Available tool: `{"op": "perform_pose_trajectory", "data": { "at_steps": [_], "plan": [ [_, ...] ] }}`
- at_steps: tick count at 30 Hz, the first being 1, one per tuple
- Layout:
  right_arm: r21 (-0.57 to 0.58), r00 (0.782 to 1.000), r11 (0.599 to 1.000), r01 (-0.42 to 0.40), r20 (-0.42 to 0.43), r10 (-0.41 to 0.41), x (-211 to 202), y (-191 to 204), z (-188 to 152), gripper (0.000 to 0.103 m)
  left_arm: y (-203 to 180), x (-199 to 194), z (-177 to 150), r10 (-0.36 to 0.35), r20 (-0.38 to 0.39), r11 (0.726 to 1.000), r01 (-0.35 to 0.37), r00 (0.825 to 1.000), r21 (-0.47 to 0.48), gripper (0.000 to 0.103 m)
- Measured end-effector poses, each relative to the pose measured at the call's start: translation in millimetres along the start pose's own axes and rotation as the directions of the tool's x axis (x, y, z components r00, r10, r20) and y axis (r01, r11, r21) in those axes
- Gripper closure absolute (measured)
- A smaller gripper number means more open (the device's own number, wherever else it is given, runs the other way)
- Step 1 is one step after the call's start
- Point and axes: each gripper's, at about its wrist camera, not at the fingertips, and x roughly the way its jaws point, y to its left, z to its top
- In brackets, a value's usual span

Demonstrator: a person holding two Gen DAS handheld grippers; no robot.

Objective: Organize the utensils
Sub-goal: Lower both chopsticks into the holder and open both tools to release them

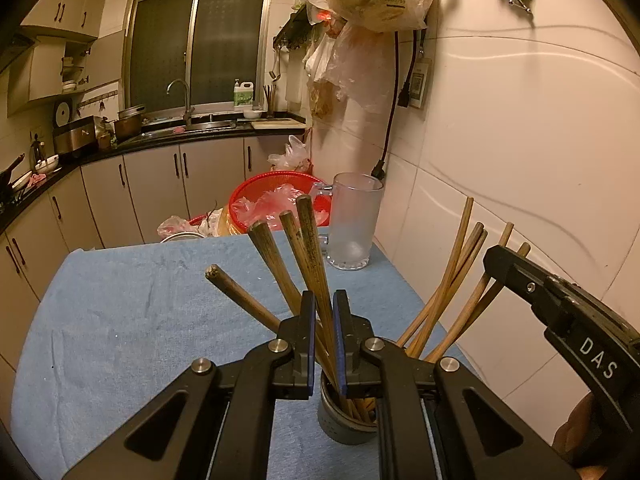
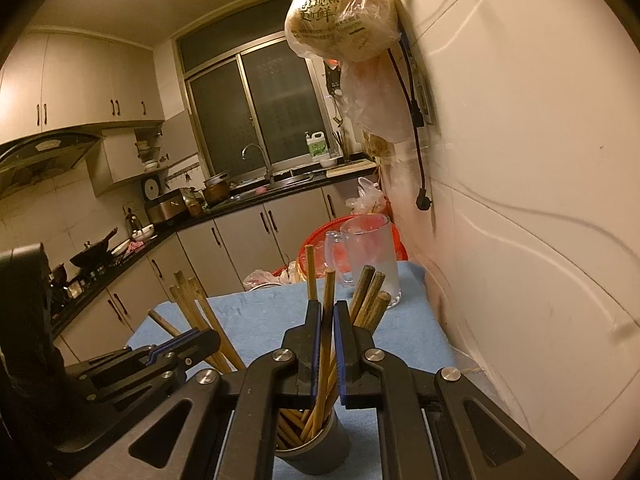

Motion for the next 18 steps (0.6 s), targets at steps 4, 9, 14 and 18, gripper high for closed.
{"op": "perform_pose_trajectory", "data": {
  "at_steps": [4, 9, 14, 18],
  "plan": [
    [-0.003, 1.0, 1.0, 0.003, 0.005, -0.003, -2.4, 0.8, 0.2, 0.095, 0.2, 0.3, 0.0, 0.006, 0.0, 1.0, -0.006, 1.0, -0.003, 0.094],
    [-0.014, 1.0, 1.0, 0.012, 0.014, -0.012, -6.2, 1.6, 2.4, 0.095, 0.6, -0.2, -1.0, 0.011, -0.002, 1.0, -0.011, 1.0, -0.003, 0.094],
    [-0.009, 1.0, 1.0, 0.016, 0.012, -0.016, -7.4, -0.7, 4.1, 0.095, 1.7, -1.5, -1.2, 0.014, -0.001, 1.0, -0.014, 1.0, -0.002, 0.094],
    [-0.008, 1.0, 1.0, 0.02, 0.012, -0.02, -7.4, -1.5, 5.5, 0.095, -0.1, -4.1, -1.6, 0.015, 0.004, 1.0, -0.015, 1.0, 0.004, 0.093]
  ]
}}
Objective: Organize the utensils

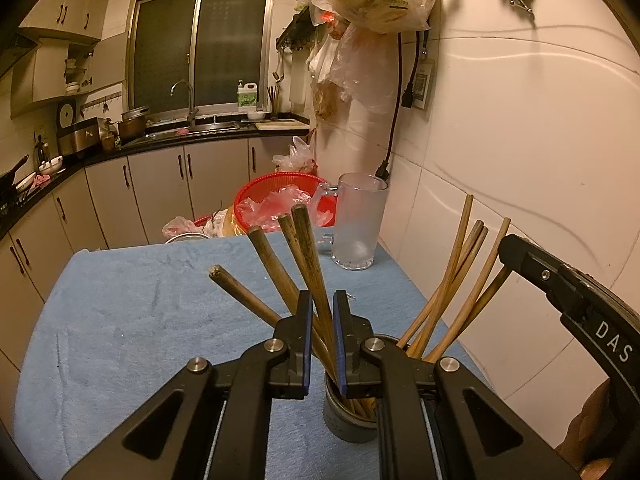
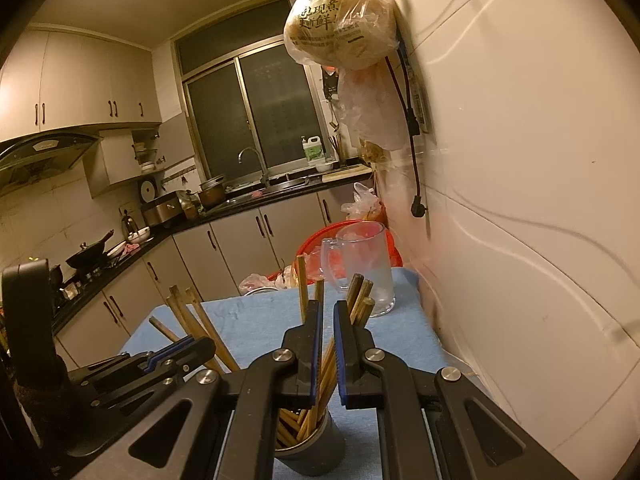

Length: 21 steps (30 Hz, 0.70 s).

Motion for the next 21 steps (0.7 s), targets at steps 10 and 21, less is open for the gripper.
{"op": "perform_pose_trajectory", "data": {
  "at_steps": [10, 21],
  "plan": [
    [0.013, 0.999, 0.999, 0.03, 0.012, -0.03, -7.7, -3.5, 2.4, 0.094, 4.0, -12.9, 1.3, 0.027, 0.038, 1.0, -0.026, 0.999, -0.001, 0.059],
    [0.028, 0.982, 0.985, 0.173, 0.074, -0.174, -61.6, -1.4, -10.8, 0.021, 33.4, -63.8, -22.7, 0.123, 0.061, 0.991, -0.12, 0.991, -0.057, 0.025]
  ]
}}
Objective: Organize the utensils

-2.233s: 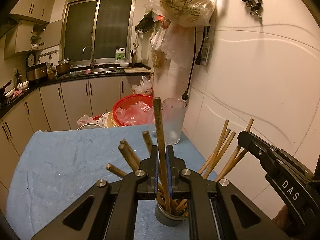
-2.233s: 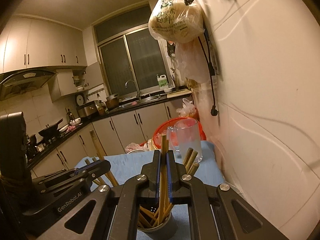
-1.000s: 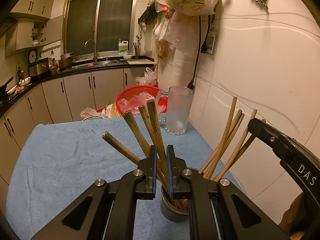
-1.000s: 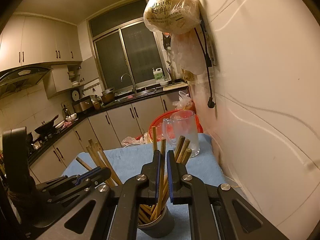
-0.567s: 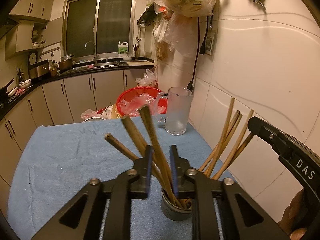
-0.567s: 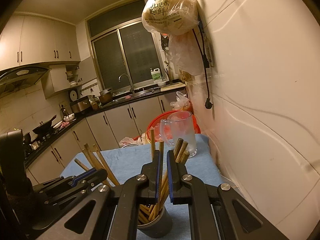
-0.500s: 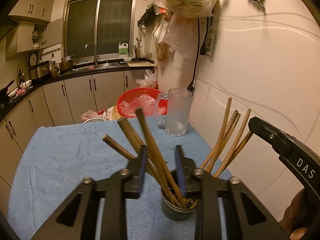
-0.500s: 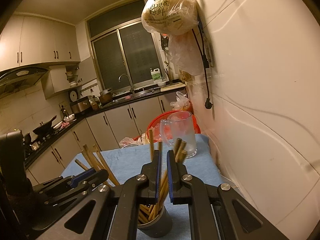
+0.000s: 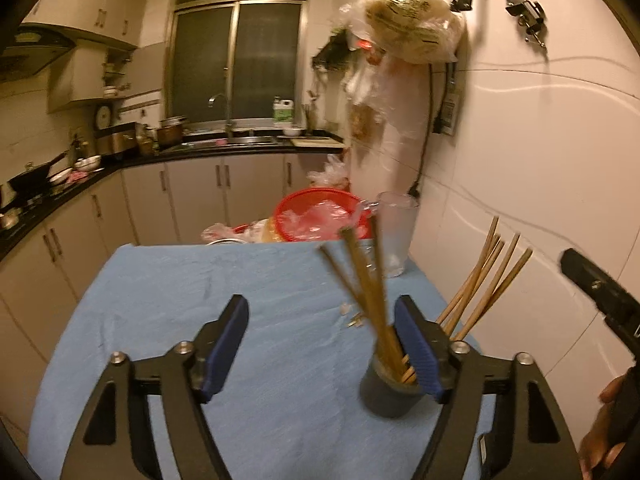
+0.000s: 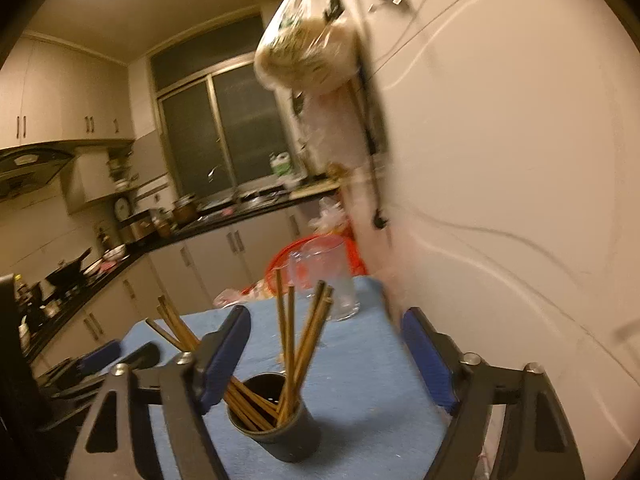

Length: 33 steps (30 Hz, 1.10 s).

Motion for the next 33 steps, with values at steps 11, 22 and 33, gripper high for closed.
{"op": "perform_pose_trajectory", "data": {
  "at_steps": [11, 22, 33],
  "plan": [
    [-0.093, 0.978, 0.982, 0.166, -0.113, -0.176, -57.6, 37.3, -56.7, 0.018, 50.7, -53.3, -56.5, 0.139, -0.11, 0.99, -0.14, 0.984, -0.002, 0.007],
    [-0.128, 0.97, 0.973, 0.192, -0.123, -0.208, -95.5, 62.8, -97.0, 0.018, 74.1, -87.4, -107.3, 0.153, -0.188, 0.988, -0.147, 0.97, 0.048, 0.006],
    [-0.178, 0.966, 0.964, 0.198, -0.132, -0.223, -106.5, 77.3, -105.6, 0.018, 74.3, -100.6, -125.7, 0.172, -0.178, 0.985, -0.166, 0.969, 0.05, 0.006]
  ]
}}
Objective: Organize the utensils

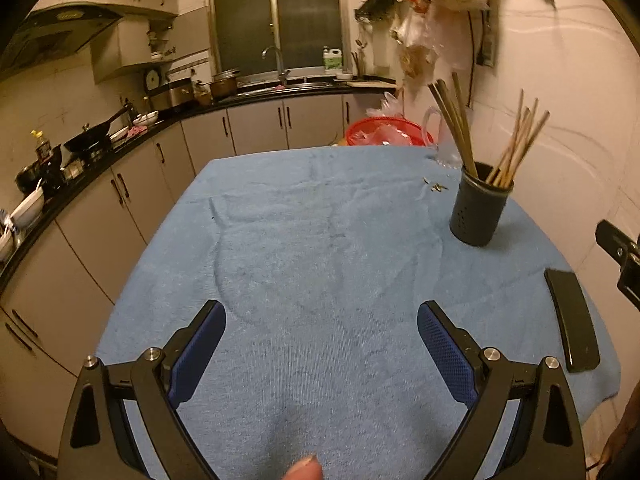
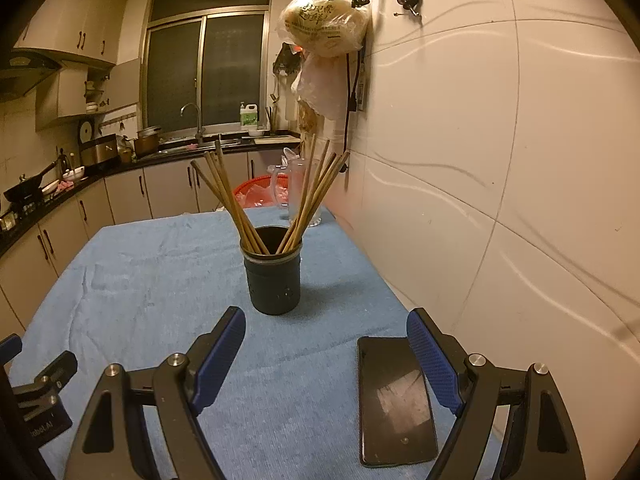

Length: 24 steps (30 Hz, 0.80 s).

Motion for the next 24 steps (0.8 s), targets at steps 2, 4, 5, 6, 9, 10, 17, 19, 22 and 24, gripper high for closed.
{"op": "perform_pose_trajectory", "data": {
  "at_steps": [2, 4, 5, 6, 9, 10, 17, 19, 22, 24],
  "plan": [
    [-0.001, 1.0, 1.0, 0.002, -0.003, -0.002, 3.4, -0.2, 1.0, 0.018, 0.1, -0.6, -1.0, 0.008, 0.002, 1.0, -0.008, 1.0, 0.007, 0.006],
    [-0.003, 1.0, 1.0, 0.009, -0.008, -0.009, 5.0, 0.2, 0.0, 0.018, 0.3, 0.1, -0.2, 0.011, 0.004, 1.0, -0.011, 1.0, 0.011, 0.006],
    [-0.002, 1.0, 1.0, 0.01, -0.009, -0.01, 4.7, 0.5, 0.0, 0.018, 0.4, 0.0, -0.4, 0.004, 0.008, 1.0, -0.004, 1.0, 0.012, 0.006],
    [-0.002, 1.0, 1.0, 0.011, -0.011, -0.011, 6.5, 0.6, 0.5, 0.018, 0.7, 0.1, -0.8, -0.008, 0.012, 1.0, 0.008, 1.0, 0.01, 0.006],
    [-0.007, 1.0, 1.0, 0.017, -0.022, -0.018, 12.9, 3.1, -0.1, 0.018, 1.3, 0.1, -2.2, -0.032, 0.028, 0.999, 0.032, 0.999, 0.007, 0.006],
    [-0.009, 0.999, 1.0, 0.019, -0.028, -0.019, 15.2, 3.7, 0.1, 0.018, 1.4, 0.3, -2.1, -0.028, 0.033, 1.0, 0.028, 0.999, 0.01, 0.006],
    [-0.021, 0.997, 1.0, 0.018, -0.07, -0.019, 34.2, 9.2, -3.6, 0.018, 0.6, 8.7, -2.0, 0.038, 0.037, 0.999, -0.039, 0.999, 0.027, 0.006],
    [-0.023, 0.997, 1.0, 0.017, -0.078, -0.018, 37.6, 11.5, -5.0, 0.018, -0.4, 9.8, -2.4, 0.046, 0.036, 0.998, -0.047, 0.998, 0.038, 0.006],
    [-0.026, 0.996, 0.999, 0.019, -0.082, -0.021, 39.6, 13.3, -6.0, 0.018, -0.8, 12.4, -3.2, 0.049, 0.026, 0.997, -0.05, 0.998, 0.052, 0.006],
    [-0.026, 0.996, 1.0, 0.017, -0.09, -0.019, 41.5, 13.9, -7.2, 0.018, -0.7, 14.2, -3.5, 0.046, 0.017, 0.997, -0.047, 0.999, 0.059, 0.006]
  ]
}}
